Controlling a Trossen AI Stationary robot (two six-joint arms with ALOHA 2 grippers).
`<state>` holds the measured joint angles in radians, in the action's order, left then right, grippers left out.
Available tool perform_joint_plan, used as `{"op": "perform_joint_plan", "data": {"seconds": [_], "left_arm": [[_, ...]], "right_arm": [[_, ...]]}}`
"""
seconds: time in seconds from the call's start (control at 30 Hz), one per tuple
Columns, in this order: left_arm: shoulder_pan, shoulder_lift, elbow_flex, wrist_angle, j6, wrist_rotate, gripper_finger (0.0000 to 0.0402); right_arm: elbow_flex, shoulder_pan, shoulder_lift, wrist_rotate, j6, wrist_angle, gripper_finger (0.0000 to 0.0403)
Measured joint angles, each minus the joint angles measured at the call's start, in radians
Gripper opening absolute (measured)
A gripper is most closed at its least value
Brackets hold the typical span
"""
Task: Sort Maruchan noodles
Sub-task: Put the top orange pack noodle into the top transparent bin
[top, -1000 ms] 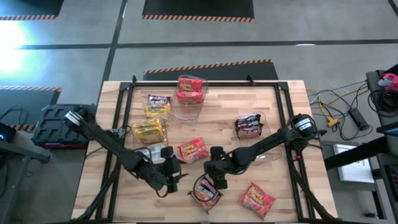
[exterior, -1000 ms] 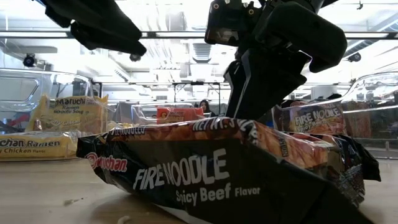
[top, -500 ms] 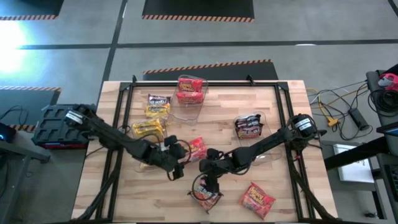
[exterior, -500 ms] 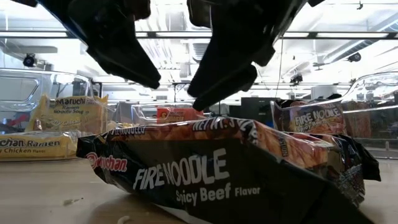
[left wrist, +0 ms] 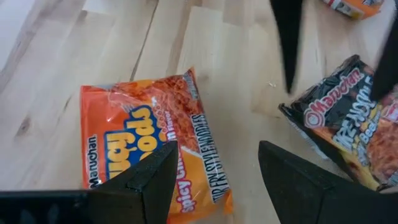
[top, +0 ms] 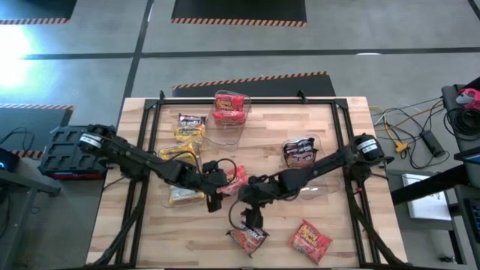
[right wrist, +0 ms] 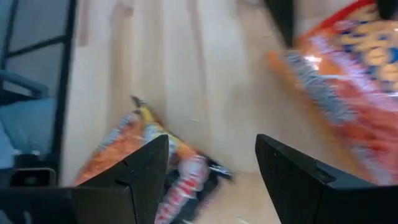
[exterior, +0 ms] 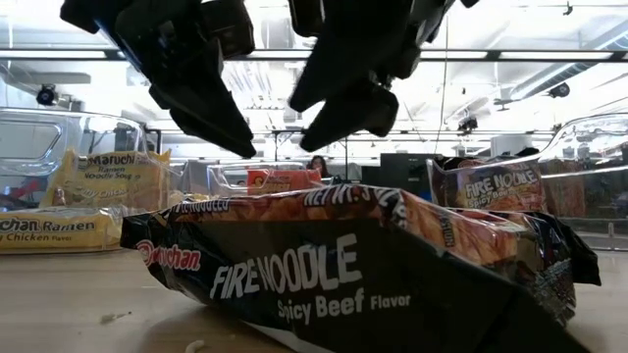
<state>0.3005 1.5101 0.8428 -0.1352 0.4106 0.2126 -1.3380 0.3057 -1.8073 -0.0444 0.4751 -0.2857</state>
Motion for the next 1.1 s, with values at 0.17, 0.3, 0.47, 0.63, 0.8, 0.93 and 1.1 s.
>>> {"op": "perform_joint_plan", "data": {"seconds": [0.17,0.3,0.47,0.63,0.8,0.93,1.1], "left_arm": [[-0.044,-0.004,-0.037,0.003,0.029,0.012,0.0206],[-0.104,-0.070,-0.121,0.091,0.003,-0.027,0.0206],[-0.192,-0.167,-0.240,0.254,-0.080,-0.077,0.0206],[-0.273,-0.170,-0.312,0.401,-0.073,-0.206,0.0206],[-0.290,-0.157,-0.300,0.427,0.018,-0.158,0.0206],[-0.286,-0.156,-0.281,0.406,0.100,-0.110,0.0206],[-0.275,-0.134,-0.283,0.398,0.134,-0.242,0.0206]], "right_arm": [[0.013,-0.064,0.007,-0.004,-0.078,-0.018,0.0231],[0.034,-0.125,0.012,-0.029,-0.072,-0.006,0.0231],[0.121,-0.170,0.061,-0.041,-0.014,0.064,0.0225],[0.388,-0.174,0.154,0.019,0.096,0.463,0.0224],[0.602,-0.173,0.192,0.018,0.200,0.839,0.0224],[0.646,-0.174,0.198,0.019,0.235,0.871,0.0224],[0.624,-0.177,0.174,0.020,0.225,0.874,0.0224]]}}
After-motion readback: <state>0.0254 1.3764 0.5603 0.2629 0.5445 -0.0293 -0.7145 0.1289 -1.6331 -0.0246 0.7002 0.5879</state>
